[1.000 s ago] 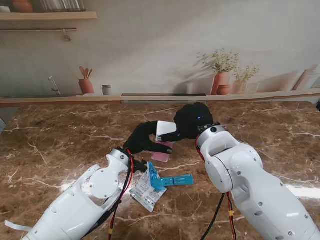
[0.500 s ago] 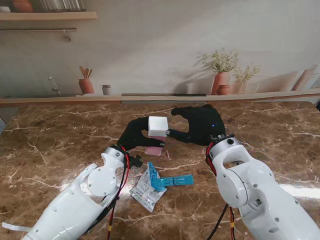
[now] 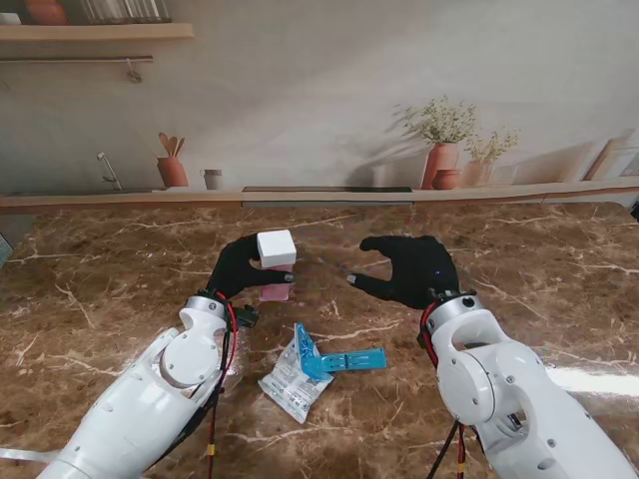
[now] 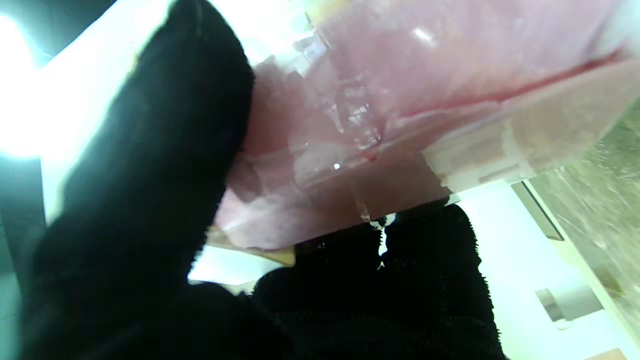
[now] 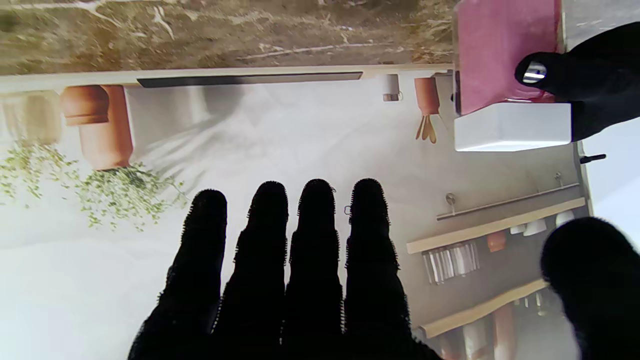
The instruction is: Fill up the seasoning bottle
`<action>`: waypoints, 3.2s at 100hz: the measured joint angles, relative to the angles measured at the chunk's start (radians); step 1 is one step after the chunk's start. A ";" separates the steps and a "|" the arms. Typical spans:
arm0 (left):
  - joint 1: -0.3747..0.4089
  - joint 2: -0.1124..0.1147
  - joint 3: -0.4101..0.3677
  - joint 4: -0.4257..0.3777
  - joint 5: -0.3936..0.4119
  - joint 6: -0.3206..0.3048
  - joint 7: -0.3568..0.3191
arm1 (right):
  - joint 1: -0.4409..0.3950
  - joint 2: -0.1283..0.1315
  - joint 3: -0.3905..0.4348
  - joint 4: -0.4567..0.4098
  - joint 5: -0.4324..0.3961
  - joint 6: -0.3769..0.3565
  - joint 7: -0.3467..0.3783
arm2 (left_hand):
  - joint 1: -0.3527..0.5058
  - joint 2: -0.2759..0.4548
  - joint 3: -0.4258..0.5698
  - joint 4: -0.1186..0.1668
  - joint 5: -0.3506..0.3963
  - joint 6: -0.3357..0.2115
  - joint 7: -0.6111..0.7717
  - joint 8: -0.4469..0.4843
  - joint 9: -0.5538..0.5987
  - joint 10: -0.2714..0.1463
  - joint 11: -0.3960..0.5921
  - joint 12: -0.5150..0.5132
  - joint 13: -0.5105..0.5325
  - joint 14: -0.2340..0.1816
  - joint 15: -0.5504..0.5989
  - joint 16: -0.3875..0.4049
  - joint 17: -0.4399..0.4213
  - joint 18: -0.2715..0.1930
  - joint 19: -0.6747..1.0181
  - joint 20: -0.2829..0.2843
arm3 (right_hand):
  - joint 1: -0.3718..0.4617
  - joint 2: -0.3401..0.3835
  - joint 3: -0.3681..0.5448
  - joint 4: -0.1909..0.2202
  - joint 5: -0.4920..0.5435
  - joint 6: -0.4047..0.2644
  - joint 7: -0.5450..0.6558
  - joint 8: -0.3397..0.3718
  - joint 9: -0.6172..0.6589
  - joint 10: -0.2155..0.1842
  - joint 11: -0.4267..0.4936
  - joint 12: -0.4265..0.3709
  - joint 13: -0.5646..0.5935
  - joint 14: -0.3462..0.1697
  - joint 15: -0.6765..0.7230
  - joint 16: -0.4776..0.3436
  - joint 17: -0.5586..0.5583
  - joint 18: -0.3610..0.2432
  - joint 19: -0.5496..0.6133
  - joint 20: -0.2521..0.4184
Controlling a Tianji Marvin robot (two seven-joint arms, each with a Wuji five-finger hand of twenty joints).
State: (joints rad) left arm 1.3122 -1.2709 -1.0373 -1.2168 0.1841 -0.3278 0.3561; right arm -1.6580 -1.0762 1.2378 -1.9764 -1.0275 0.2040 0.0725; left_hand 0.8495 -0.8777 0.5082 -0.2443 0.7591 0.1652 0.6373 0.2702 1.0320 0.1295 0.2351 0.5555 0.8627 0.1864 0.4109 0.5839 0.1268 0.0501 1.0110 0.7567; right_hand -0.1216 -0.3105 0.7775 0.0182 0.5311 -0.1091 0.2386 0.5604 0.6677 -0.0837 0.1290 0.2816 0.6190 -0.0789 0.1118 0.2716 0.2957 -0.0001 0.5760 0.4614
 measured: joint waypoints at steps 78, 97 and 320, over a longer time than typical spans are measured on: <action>-0.127 -0.057 0.034 0.340 -0.105 -0.039 0.024 | -0.145 -0.020 0.110 0.100 0.150 0.054 -0.120 | -0.052 0.051 0.271 0.000 -0.103 -0.024 -0.136 0.024 -0.257 -0.044 0.142 -0.249 -0.214 -0.086 -0.054 -0.208 -0.075 -0.055 -0.091 -0.086 | 0.000 0.026 -0.012 0.000 0.001 0.022 -0.001 -0.025 -0.034 0.006 -0.008 -0.039 -0.023 -0.001 -0.003 -0.036 -0.029 -0.026 -0.014 -0.089; -0.137 -0.058 0.031 0.354 -0.129 -0.027 -0.025 | -0.145 -0.020 0.108 0.103 0.153 0.054 -0.120 | -0.076 0.101 0.281 0.003 -0.153 -0.068 -0.172 0.035 -0.331 -0.083 0.114 -0.256 -0.281 -0.113 -0.078 -0.232 -0.113 -0.073 -0.131 -0.103 | 0.000 0.032 -0.012 0.000 0.001 0.022 -0.001 -0.026 -0.036 0.006 -0.008 -0.039 -0.024 -0.001 -0.003 -0.036 -0.031 -0.026 -0.014 -0.090; 0.370 0.109 -0.205 -0.403 0.107 -0.023 -0.204 | -0.083 -0.050 0.151 0.302 0.489 -0.385 -0.236 | -0.297 0.629 -0.481 0.192 -0.311 -0.070 -0.490 -0.114 -0.769 -0.104 -0.034 -0.360 -0.668 -0.174 -0.301 -0.284 -0.144 -0.103 -0.619 -0.264 | -0.105 0.302 -0.132 0.022 -0.144 0.213 -0.176 -0.192 -0.181 0.093 -0.068 -0.160 -0.138 0.032 -0.033 -0.080 -0.078 -0.051 -0.051 -0.191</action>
State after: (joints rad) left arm 1.6824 -1.1618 -1.2427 -1.6193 0.2911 -0.3513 0.1524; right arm -1.7414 -1.1262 1.3891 -1.6744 -0.5386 -0.1814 -0.1637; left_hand 0.5527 -0.2492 0.0274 -0.0518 0.4479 0.0950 0.1475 0.1564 0.2629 0.0252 0.2012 0.1960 0.1951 0.0121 0.1097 0.3003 -0.0173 -0.0529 0.3924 0.4926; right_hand -0.2267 -0.0087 0.6456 0.0398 0.3871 0.1034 0.0623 0.3680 0.4867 0.0091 0.0611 0.1218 0.4814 -0.0471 0.0788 0.1921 0.2174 -0.0514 0.5245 0.2700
